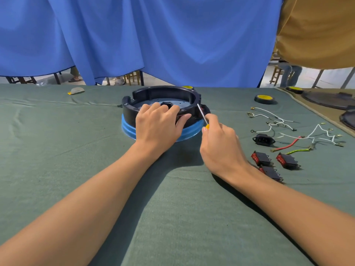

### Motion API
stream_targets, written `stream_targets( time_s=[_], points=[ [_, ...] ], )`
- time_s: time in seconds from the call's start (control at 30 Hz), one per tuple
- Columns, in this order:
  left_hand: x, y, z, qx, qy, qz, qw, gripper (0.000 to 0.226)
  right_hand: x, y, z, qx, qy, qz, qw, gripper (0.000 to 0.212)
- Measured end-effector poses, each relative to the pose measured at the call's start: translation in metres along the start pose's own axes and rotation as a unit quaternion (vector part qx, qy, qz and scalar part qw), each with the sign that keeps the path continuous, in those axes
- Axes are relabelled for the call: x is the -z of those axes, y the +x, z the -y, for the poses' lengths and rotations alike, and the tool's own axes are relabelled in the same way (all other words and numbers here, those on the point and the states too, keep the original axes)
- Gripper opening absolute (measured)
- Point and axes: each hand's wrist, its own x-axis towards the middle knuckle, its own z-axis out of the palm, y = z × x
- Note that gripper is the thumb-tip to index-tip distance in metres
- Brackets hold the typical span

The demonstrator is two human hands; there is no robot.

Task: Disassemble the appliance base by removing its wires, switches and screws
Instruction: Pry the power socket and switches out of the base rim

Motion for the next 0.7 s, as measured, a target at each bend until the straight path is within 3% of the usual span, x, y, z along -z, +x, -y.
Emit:
stream_targets(
  time_s=[0.23,0.7],
  points=[
    [0.005,0.003,-0.005,-0.012,0.015,0.009,1.000,0.044,-0.002,0.002,0.000,-0.008,-0.014,0.027,1.000,0.034],
    [0.011,0.006,-0.009,-0.013,0.010,0.029,0.999,0.043,0.002,0.012,0.005,-0.042,-0.057,0.134,0.989,0.014]
  ],
)
